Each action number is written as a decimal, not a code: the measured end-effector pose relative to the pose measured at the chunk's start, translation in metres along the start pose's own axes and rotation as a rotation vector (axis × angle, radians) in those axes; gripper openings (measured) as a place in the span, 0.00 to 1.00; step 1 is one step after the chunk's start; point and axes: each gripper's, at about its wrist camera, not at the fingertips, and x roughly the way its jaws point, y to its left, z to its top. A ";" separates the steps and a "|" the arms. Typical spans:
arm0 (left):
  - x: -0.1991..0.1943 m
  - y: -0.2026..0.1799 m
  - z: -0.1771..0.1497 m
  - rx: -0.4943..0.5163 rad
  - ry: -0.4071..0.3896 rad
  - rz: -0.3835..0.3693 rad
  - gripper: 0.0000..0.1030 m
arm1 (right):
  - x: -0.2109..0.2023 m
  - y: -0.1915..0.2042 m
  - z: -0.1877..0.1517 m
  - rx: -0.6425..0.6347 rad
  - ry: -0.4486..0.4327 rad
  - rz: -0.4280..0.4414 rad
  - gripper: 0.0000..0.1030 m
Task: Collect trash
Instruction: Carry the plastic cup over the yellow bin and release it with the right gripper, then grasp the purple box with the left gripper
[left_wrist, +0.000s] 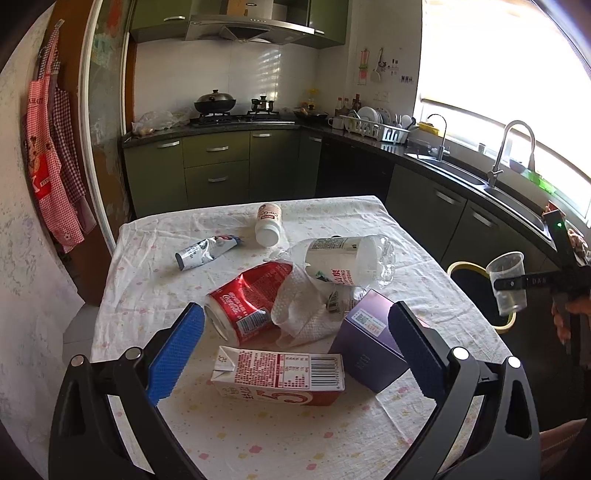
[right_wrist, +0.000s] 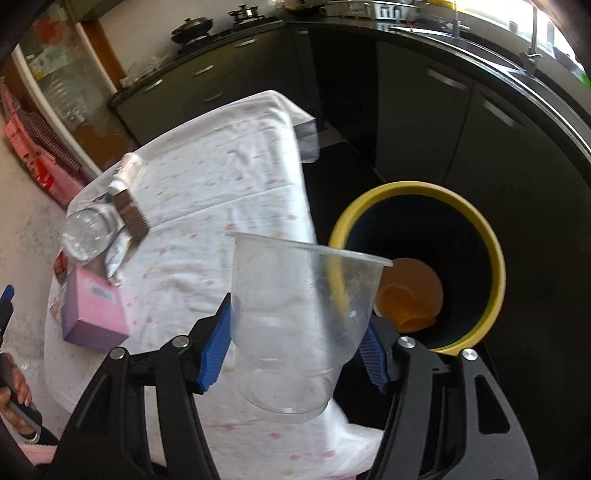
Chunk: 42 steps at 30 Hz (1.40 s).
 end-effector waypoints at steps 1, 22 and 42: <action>0.002 -0.003 0.001 0.005 0.006 0.000 0.95 | 0.003 -0.012 0.003 0.019 0.000 -0.020 0.57; 0.032 -0.049 0.002 0.132 0.087 -0.125 0.95 | 0.047 -0.089 0.010 0.138 0.031 -0.135 0.65; 0.085 -0.074 -0.006 0.425 0.196 -0.408 0.95 | 0.012 -0.029 -0.022 0.034 -0.015 0.004 0.70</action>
